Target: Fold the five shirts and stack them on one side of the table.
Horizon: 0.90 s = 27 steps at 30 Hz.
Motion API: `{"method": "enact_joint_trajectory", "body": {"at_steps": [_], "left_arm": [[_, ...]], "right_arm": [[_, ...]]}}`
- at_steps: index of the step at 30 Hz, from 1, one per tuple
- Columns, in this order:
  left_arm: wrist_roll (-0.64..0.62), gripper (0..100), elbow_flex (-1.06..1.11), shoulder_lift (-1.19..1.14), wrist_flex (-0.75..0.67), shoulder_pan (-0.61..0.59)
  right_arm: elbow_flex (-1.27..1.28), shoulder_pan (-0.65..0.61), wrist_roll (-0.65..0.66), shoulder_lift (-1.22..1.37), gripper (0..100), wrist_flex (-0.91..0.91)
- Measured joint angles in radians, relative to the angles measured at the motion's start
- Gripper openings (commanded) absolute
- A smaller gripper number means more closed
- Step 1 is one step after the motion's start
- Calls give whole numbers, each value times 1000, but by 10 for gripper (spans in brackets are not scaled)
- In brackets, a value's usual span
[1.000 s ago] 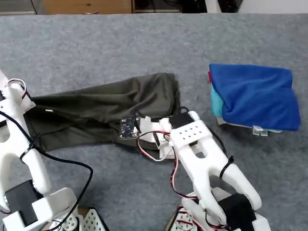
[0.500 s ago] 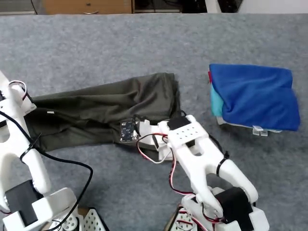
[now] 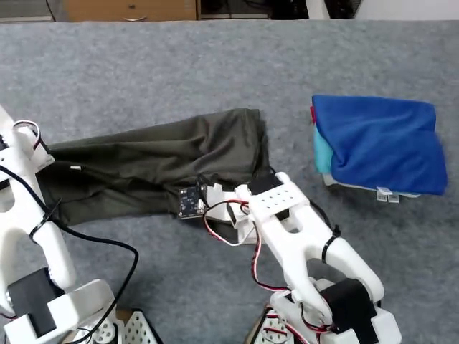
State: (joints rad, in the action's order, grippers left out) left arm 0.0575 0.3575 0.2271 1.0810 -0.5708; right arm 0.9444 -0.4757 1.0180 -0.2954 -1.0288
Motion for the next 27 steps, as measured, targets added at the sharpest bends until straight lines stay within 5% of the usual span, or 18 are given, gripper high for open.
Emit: {"method": "enact_joint_trajectory", "body": {"at_steps": [9,20,27], "left_arm": [[0,19,0,0,0,0],[0,19,0,0,0,0],[0,19,0,0,0,0]], "right_arm": [[-6,0,0,9,168,51],[-6,0,0,9,0,51],[-14,3,-9,9,2,51]]}}
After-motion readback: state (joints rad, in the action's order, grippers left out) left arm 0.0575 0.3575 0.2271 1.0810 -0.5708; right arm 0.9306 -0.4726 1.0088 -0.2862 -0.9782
